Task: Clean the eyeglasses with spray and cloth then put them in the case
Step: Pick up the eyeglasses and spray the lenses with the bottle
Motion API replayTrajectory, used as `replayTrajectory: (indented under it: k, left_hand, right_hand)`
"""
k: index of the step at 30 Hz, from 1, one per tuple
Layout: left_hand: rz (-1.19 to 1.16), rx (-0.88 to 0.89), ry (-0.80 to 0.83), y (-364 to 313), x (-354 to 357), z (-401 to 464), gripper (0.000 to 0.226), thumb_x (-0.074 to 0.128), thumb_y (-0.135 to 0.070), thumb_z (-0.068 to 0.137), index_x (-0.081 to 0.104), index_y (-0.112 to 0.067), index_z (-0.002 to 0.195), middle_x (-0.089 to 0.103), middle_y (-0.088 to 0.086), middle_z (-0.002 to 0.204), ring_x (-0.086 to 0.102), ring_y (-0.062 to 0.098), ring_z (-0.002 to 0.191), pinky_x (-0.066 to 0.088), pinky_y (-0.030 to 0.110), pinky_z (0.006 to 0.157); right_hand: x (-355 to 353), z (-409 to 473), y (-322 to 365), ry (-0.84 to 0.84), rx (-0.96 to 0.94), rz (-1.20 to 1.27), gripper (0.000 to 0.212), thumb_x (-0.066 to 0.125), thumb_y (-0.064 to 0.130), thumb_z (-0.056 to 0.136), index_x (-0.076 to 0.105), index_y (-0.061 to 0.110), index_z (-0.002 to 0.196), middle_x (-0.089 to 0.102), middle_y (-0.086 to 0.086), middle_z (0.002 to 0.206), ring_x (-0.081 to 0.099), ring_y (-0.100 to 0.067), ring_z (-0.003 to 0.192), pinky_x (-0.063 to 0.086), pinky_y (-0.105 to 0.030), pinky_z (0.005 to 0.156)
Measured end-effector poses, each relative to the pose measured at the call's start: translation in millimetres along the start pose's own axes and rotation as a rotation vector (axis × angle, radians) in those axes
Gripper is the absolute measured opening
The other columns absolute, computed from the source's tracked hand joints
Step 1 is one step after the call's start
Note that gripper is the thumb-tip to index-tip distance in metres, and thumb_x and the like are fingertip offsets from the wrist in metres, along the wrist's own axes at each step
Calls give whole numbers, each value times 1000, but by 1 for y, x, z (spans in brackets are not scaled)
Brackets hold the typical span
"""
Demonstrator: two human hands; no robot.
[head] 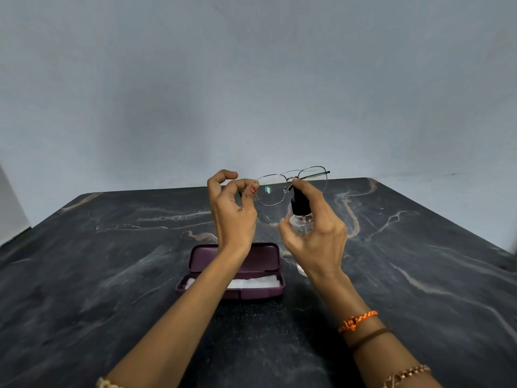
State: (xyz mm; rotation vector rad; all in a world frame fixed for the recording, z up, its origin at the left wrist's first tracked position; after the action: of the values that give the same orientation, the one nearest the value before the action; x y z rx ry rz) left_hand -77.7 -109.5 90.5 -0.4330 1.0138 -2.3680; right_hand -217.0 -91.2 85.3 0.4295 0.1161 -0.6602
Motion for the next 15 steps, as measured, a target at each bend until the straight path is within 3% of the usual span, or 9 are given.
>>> replayTrajectory:
  k: [5,7,10,15]
  left_hand:
    - [-3,8,-8,-1,1,0,12,60,-11,83,60,-18,74,37,-18,97,53,29,102,41,12,78]
    - [-5,16,-5,-1,1,0,11,60,-10,83,60,-17,74,36,-18,97,53,31,102,43,20,83]
    - [-1,11,-2,-2,0,0,11,60,-10,83,60,-16,74,36,-19,97,53,33,102,45,37,88]
    - [9,11,-20,-3,-1,0,10,60,-10,83,61,-14,74,36,-16,98,52,29,103,43,30,84]
  right_hand:
    - [-2,1,-1,-31,5,1,59,70,2,58,54,14,114,69,-11,80,63,-25,61,54,-31,49]
    - [-3,1,0,-42,0,1,65,70,2,58,46,20,115,70,-11,84,64,-24,63,53,-28,50]
    - [-2,1,3,-20,-21,-20,63,70,2,57,53,15,116,71,-11,87,64,-25,60,53,-29,48]
    - [-2,2,0,-1,8,-38,54,69,3,57,61,5,111,69,-11,76,60,-25,54,51,-29,45]
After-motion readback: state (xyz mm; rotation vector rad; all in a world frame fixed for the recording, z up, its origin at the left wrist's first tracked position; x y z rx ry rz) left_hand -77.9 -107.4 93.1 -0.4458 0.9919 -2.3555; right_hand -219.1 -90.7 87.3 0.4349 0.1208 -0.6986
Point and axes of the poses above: each hand's wrist, its own z-axis towards the middle knuckle, its own x-axis out of the palm, y = z × x, the point moved 5 cm from there along z, towards the middle knuckle
